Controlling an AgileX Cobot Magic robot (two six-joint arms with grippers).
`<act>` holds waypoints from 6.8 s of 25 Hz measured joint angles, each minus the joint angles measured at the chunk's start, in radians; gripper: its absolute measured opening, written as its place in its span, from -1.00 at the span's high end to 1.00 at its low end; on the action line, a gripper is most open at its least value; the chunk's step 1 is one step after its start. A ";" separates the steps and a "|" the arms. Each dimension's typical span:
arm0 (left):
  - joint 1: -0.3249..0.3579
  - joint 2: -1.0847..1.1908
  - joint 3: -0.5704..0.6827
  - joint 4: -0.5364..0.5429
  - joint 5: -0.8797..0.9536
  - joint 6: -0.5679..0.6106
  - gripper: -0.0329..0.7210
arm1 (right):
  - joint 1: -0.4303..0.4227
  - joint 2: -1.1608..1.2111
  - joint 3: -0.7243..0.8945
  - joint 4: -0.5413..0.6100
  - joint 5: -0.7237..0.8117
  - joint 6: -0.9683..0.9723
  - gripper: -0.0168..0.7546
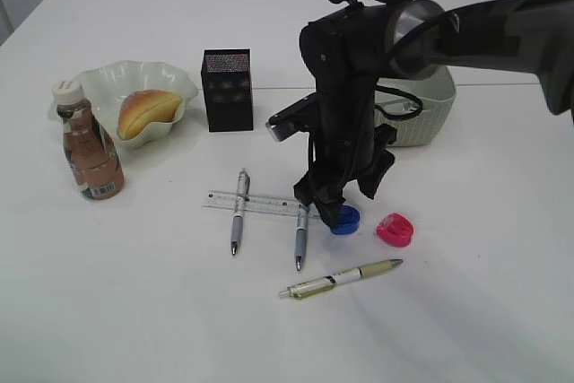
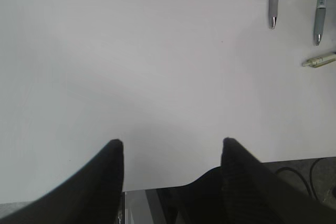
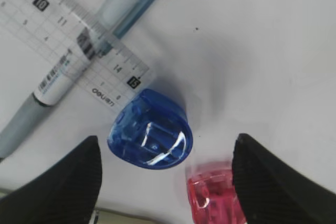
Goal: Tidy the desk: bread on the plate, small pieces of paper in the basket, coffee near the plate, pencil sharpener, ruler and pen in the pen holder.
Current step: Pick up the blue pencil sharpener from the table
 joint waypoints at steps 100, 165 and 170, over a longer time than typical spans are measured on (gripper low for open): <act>0.000 0.000 0.000 0.022 0.000 -0.002 -0.24 | -0.080 0.034 -0.002 0.227 -0.002 -1.159 -0.51; 0.000 0.000 0.000 0.037 0.000 0.000 -0.24 | -0.080 0.060 -0.010 0.213 -0.044 -1.163 0.03; 0.000 0.000 0.000 0.037 0.000 0.000 -0.24 | -0.080 0.060 -0.010 0.200 -0.044 -1.163 0.15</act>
